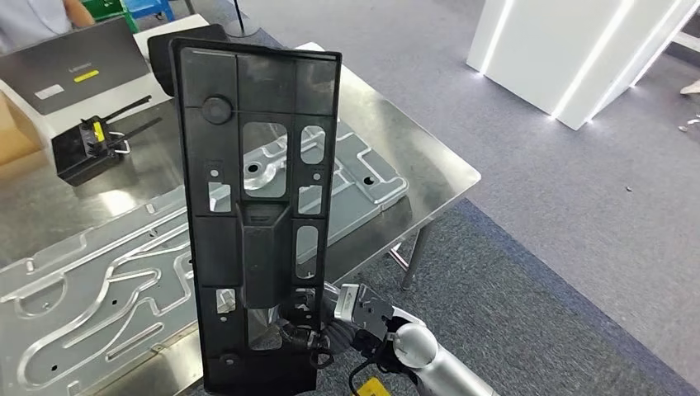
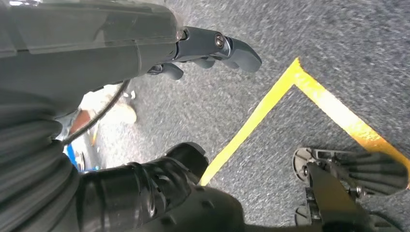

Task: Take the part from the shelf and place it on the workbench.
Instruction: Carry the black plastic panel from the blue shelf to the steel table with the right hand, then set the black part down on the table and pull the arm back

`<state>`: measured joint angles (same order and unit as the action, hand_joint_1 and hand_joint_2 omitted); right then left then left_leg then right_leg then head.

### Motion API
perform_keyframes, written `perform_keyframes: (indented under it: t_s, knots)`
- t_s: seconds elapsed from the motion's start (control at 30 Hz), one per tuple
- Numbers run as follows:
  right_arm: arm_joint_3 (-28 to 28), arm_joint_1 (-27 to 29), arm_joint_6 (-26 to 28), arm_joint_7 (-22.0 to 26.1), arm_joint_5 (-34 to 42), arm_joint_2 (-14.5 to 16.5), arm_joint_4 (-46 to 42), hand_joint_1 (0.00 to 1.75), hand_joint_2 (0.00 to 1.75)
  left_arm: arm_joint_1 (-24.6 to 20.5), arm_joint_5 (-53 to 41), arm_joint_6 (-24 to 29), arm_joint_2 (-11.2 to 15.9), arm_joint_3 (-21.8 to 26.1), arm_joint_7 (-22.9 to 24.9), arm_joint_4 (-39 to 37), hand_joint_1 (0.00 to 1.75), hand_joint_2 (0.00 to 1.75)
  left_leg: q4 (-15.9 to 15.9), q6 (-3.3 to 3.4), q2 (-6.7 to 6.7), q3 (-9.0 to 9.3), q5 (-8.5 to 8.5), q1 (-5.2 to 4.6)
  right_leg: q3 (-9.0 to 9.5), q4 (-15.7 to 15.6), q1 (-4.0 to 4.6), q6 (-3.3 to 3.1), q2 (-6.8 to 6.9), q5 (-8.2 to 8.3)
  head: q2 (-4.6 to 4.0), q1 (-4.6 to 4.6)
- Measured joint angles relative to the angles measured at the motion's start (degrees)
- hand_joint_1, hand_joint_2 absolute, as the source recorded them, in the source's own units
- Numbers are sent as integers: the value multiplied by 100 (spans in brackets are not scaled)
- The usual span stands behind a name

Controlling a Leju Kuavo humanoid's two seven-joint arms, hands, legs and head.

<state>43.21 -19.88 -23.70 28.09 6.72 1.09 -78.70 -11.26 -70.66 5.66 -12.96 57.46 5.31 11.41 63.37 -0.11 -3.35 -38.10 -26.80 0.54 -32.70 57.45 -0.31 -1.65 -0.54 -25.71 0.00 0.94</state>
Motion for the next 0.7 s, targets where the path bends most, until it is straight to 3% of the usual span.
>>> perform_keyframes:
  t_s: [0.07, 0.1, 0.13, 0.2, 0.27, 0.33, 0.4, 0.47, 0.53, 0.6, 0.63, 0.67, 0.7]
  knots:
    - [0, 10, 1, 3, 2, -3, 1, 175, 175, -10, -1, 1, 0, 0, 1, 0, 0, 175, 708, -41, 216, -343, -336, 10, 6, -5, 15, -24, 156, -10, 0, 3]
    - [0, 18, 1, 2, 2, -5, 2, 175, 175, -7, -1, 1, 0, 0, 2, 0, 0, 175, 960, -63, 260, -465, -410, 23, 5, -1, 18, -25, 234, -20, 0, 4]
    - [0, 24, 1, 2, 2, -6, 2, 175, 175, 1, -1, 1, 1, 0, 3, 0, 0, 175, 1009, -84, 286, -488, -375, 34, 5, 8, 16, -17, 306, -32, 0, 4]
    - [0, 25, 0, 2, 2, -5, 2, 175, 175, 11, -1, 2, 2, 0, 4, 0, 0, 175, 487, -113, 379, -204, -52, 55, 12, 42, 6, 16, 435, -70, 0, 4]
    - [0, 21, 1, 2, 2, -4, 2, 175, 175, 0, -1, 3, 3, 0, 3, 0, 0, 175, -193, -78, 578, 161, 185, 37, 16, 104, 22, 76, 536, -128, 0, 1]
    - [0, 18, 1, 3, 3, -4, 1, 175, 175, -7, -1, 4, 6, 0, 3, 0, 0, 175, -416, 3, 646, 265, 206, 5, 20, 141, 52, 136, 613, -162, 0, -3]
    - [0, 16, 1, 3, 3, -3, -2, 175, 175, -3, -2, 7, 10, 0, 3, 0, 0, 175, -431, 77, 532, 261, 227, 8, 36, 142, 49, 192, 678, -181, 0, -3]
    - [0, 12, 1, 6, 3, -1, -11, 175, 175, -7, -3, 7, 11, 0, 3, 0, 0, 175, -462, 146, 423, 272, 255, 27, -15, 313, 15, 252, 520, -328, 0, -5]
    - [-1, 17, 1, 10, 4, -6, -15, 175, 175, -18, -3, 7, 9, -1, 3, 0, 0, 175, -476, 196, 307, 269, 276, 37, -292, 944, -11, 291, 219, -681, 0, -8]
    - [-2, 35, 1, 12, 4, -17, -12, 175, 175, -18, -3, 7, 9, -1, 3, 0, 0, 175, -475, 218, 176, 255, 283, 24, -657, 1668, -11, 298, 91, -952, 0, -7]
    - [-2, 43, 1, 11, 4, -21, -10, 175, 175, -12, -3, 7, 10, -1, 3, 0, 0, 175, -474, 221, 105, 252, 286, 16, -739, 1801, -9, 289, 74, -938, 0, -7]
    - [-2, 47, 1, 11, 4, -23, -10, 175, 175, -7, -3, 7, 10, 0, 3, 0, 0, 175, -473, 219, 29, 253, 290, 9, -712, 1707, -7, 268, 58, -812, 0, -7]
    - [-2, 48, 1, 11, 4, -23, -11, 175, 175, -5, -3, 7, 9, 0, 3, 0, 0, 175, -472, 215, -48, 257, 295, 5, -577, 1398, -3, 236, 17, -603, 0, -7]
